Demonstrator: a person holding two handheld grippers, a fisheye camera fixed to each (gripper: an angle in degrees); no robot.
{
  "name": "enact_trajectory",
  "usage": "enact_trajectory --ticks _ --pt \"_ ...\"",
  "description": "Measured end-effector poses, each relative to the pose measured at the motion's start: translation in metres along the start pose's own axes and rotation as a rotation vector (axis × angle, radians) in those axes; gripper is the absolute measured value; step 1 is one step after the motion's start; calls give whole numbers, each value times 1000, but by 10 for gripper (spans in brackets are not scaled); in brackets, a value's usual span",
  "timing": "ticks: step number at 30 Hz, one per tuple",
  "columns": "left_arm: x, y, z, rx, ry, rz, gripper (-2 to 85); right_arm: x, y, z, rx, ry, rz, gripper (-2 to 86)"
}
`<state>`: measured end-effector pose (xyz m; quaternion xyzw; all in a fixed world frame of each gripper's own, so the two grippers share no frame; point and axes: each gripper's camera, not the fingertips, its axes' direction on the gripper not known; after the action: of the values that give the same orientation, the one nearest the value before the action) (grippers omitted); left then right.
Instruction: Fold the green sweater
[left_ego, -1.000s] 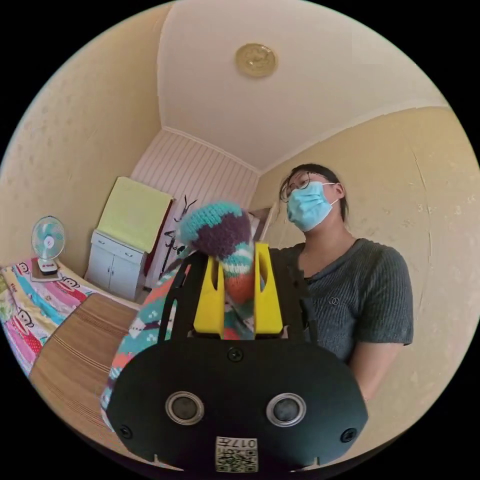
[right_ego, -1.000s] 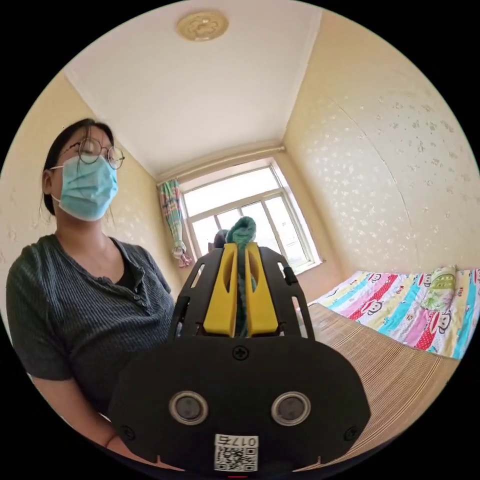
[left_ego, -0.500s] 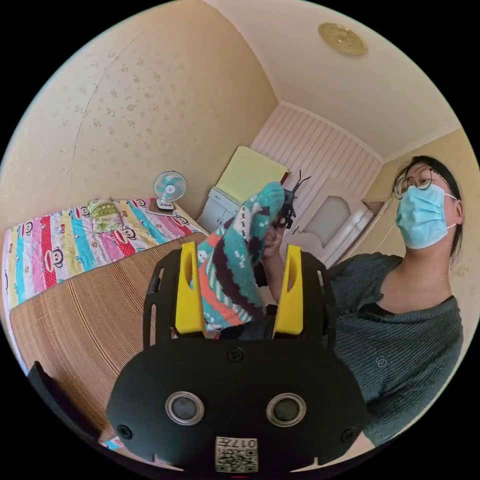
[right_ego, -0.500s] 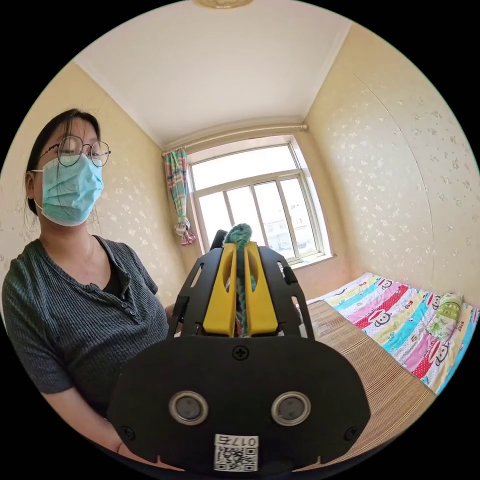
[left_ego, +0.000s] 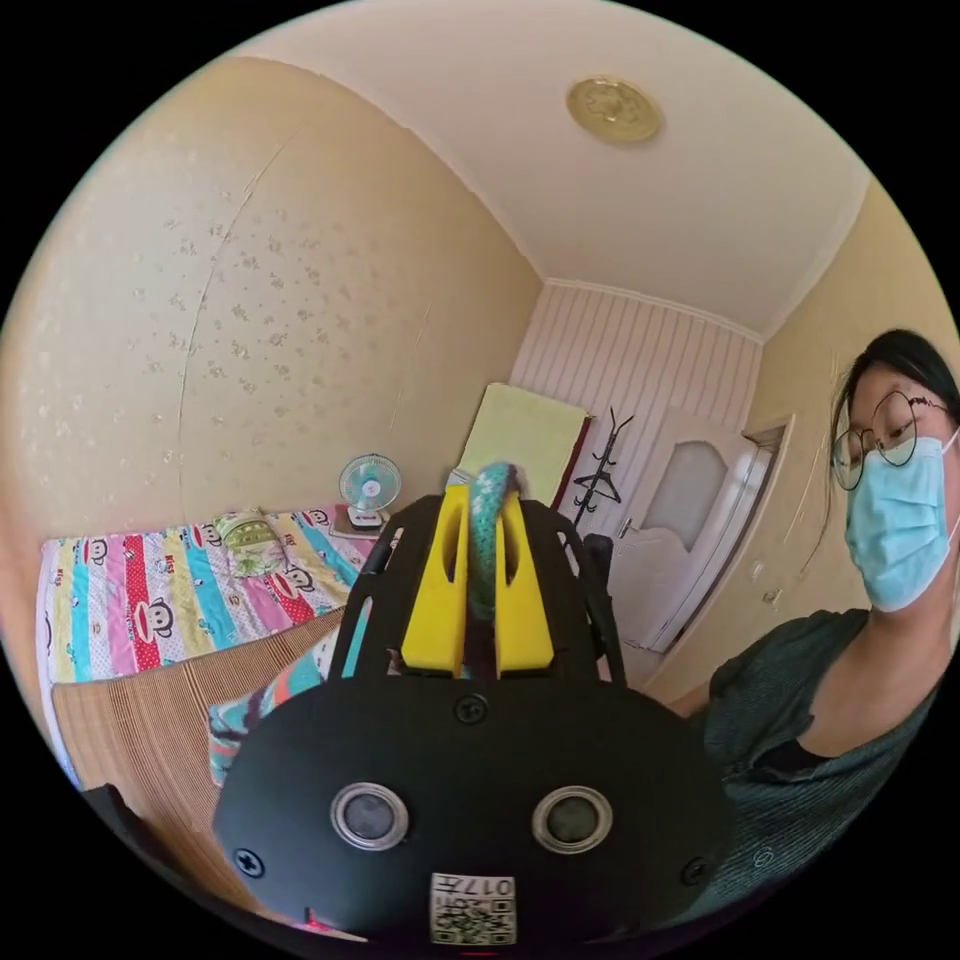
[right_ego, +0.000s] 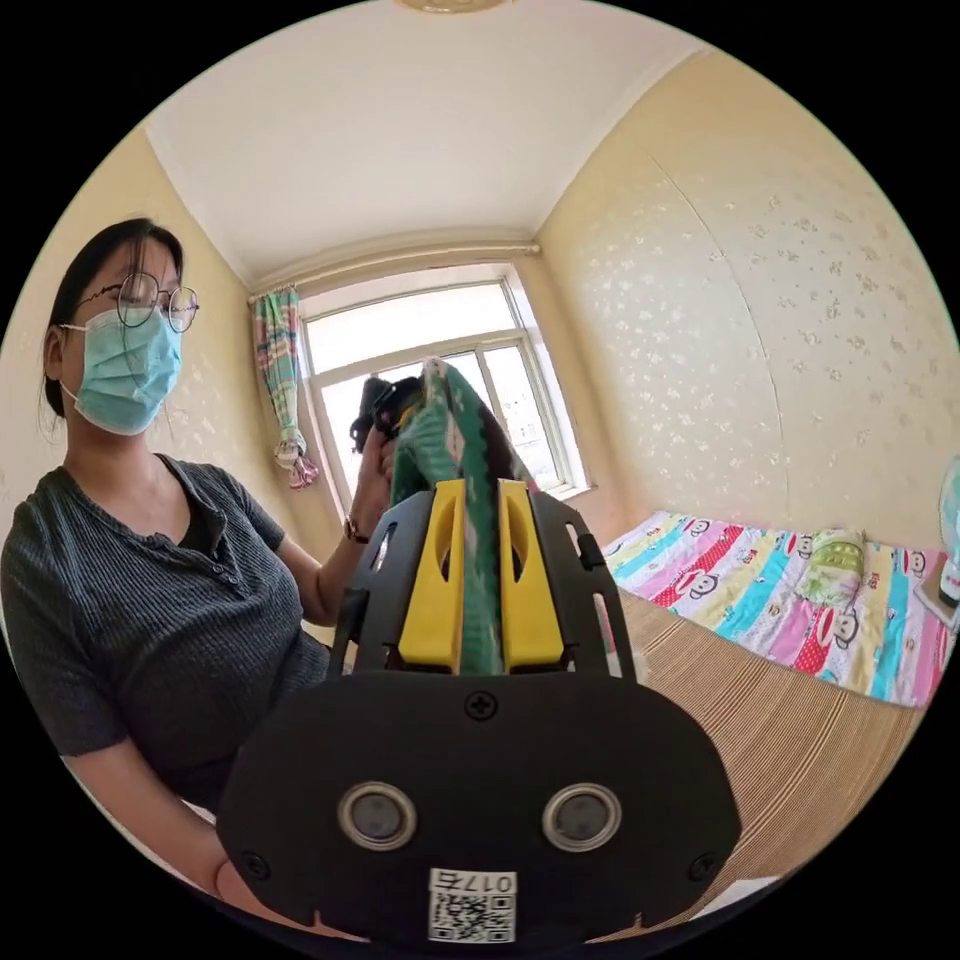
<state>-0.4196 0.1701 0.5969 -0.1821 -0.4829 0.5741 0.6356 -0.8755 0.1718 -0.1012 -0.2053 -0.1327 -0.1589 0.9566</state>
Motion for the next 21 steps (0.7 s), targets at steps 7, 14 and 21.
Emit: enact_trajectory --ticks 7,14,21 --pt "11 -56 -90 207 -52 -13 37 4 121 42 -131 -52 285 160" --pt "19 -115 -158 271 -62 15 39 4 133 164 -396 196 208 99" --pt "-58 -150 -257 220 13 3 41 76 79 71 10 519 340 35"
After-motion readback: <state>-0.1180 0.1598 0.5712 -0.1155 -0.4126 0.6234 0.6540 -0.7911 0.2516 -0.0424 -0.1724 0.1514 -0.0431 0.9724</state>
